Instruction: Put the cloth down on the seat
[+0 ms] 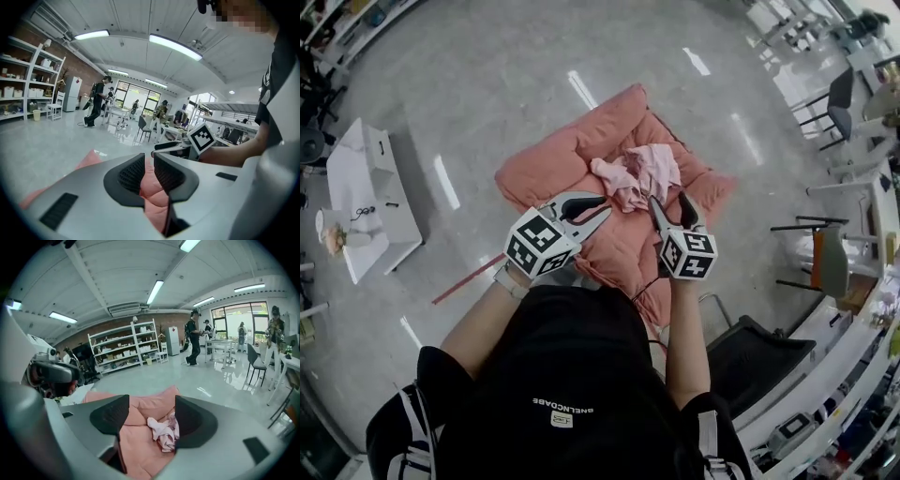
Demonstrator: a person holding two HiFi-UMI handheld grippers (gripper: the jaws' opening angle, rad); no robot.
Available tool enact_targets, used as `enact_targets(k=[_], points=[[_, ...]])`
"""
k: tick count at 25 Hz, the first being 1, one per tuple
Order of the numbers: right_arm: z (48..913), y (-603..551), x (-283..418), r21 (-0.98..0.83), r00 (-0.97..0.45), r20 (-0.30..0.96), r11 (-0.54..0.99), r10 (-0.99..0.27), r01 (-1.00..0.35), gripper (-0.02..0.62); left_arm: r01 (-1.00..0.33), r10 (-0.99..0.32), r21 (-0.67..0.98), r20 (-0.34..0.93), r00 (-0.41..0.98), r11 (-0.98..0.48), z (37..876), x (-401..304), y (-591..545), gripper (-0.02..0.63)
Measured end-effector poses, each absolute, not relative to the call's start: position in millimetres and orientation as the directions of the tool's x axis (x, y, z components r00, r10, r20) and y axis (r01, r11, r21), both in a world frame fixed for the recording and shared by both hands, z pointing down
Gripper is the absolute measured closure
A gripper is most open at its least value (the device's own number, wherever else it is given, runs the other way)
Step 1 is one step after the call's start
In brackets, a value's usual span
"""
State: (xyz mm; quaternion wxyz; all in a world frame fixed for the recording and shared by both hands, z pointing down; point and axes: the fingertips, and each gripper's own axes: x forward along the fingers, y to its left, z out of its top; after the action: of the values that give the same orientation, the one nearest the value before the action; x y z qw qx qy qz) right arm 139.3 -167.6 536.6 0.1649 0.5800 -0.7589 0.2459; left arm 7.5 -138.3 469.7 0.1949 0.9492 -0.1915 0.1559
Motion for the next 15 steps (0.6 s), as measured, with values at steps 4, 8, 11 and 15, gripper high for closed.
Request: enact_targets(k=[4,8,11,15], points=[[490.0,-148.0,147.3,-0.18,-0.231,0.44,0.167,-0.868,-0.969,0.308,-0.32,-0.208,0.325,0.335,0.919,-0.89,455.5,30.4,-139.7,0.54],[449.4,-121.8,168.7,-0.147,-0.137,0.356,0.09,-0.925,-0.985,0.461,-0.202,-0.108,0.291,0.31,0.945,-0.935,440.5,61.7,-128.5,0.54],[428.4,-98.6,193.7,-0.135,-0.055,0.313,0.013,-0.948,-0.991,0.513,-0.111,-0.03,0.269,0.288,0.957,-0.957,431.9,92.0,-116.4,0.54],[409.7,-65.5,216.1,-0.123,0.026,0.271,-0.061,-0.962,-0.99,0.541,-0.03,0.038,0.273,0.24,0.97,-0.962,418.0,121.0,-103.5,0.54]])
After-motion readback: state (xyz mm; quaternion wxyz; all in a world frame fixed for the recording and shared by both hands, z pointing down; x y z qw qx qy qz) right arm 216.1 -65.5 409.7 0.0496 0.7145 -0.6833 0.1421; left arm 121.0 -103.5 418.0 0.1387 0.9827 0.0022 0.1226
